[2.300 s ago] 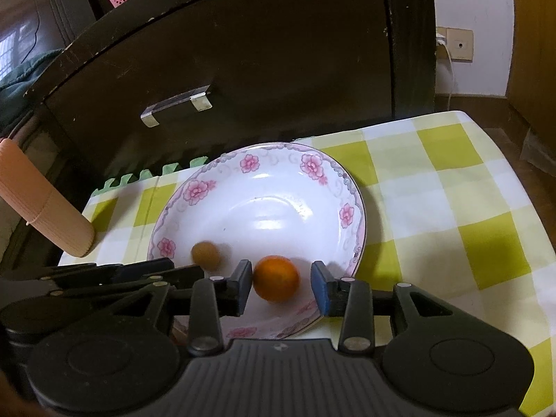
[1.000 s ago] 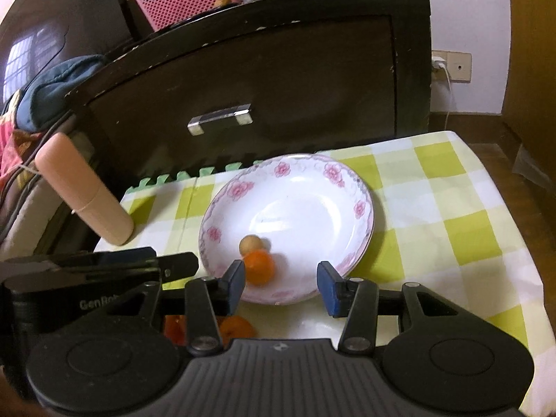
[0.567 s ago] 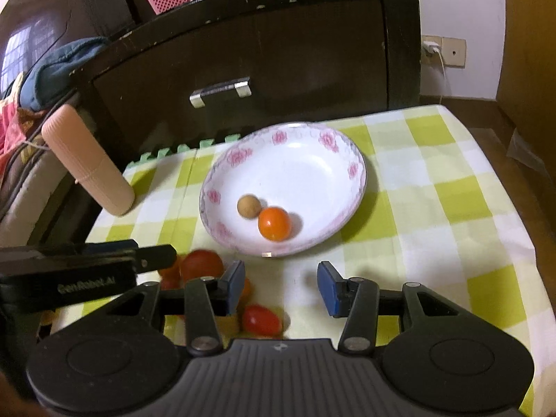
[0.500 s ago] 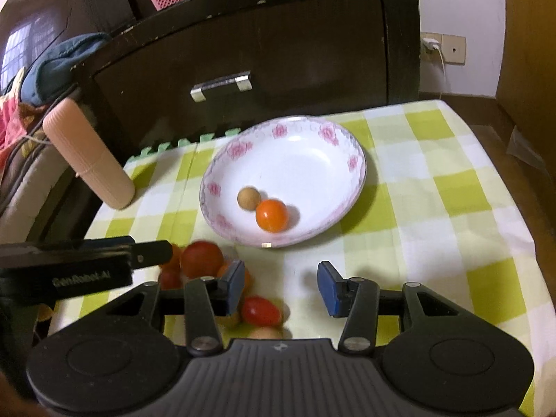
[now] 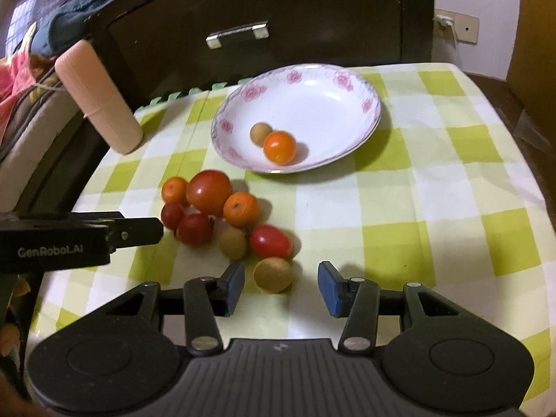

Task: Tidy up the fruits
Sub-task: 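Move both grippers back toward the remaining fruit pile, then grasp another small brown round fruit with the right gripper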

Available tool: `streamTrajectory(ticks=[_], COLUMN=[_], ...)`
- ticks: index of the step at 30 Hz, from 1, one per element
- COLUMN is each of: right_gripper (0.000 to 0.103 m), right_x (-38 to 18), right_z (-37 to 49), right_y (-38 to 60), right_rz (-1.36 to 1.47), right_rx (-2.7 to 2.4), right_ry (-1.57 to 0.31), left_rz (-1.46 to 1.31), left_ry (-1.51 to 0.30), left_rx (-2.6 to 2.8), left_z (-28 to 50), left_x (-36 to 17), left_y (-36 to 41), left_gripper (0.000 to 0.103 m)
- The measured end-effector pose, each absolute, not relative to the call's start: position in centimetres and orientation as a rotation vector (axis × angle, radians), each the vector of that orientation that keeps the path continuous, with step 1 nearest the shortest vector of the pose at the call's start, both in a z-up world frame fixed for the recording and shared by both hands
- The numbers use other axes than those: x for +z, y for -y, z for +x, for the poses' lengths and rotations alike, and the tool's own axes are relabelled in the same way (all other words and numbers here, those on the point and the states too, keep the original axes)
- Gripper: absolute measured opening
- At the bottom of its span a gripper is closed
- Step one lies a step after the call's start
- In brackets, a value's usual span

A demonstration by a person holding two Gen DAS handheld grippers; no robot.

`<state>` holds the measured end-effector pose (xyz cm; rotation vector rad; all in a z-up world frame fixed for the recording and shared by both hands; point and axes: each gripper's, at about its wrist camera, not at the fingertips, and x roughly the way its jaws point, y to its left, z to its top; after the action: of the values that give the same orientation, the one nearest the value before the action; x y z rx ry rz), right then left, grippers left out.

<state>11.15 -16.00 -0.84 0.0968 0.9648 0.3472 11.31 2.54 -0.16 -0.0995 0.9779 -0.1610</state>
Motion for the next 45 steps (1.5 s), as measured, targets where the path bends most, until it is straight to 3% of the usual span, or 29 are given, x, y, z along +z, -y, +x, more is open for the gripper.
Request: streamTrajectory(ticks=[16,20,26,45], right_gripper=[0.045,0.035,0.031,0.03], right_x=[-3.0,-3.0,-3.0,-2.9], right_z=[11.9,11.7,11.4,10.9], right_y=[14.3,13.9,14.6,16.8], right_rz=[0.008,-0.035,-0.017,0.075], right_rx=[0.379,0.379,0.385,0.388], right_ry=[-0.967,-0.959,-0.967,-0.995], left_rz=[-0.039,-0.04,-0.014,0.081], left_ry=[-1.012,-1.008,-0.986,-0.965], left_rx=[-0.189,-0.201,-0.254,-0.322], left_z=[11.4,11.6,12.2,13.4], left_x=[-2.0,-2.3,-2.8,-3.3], left_y=[-1.9,-1.9,-1.0,0.2], left_gripper=[0.064,0.061,0.057,0.059])
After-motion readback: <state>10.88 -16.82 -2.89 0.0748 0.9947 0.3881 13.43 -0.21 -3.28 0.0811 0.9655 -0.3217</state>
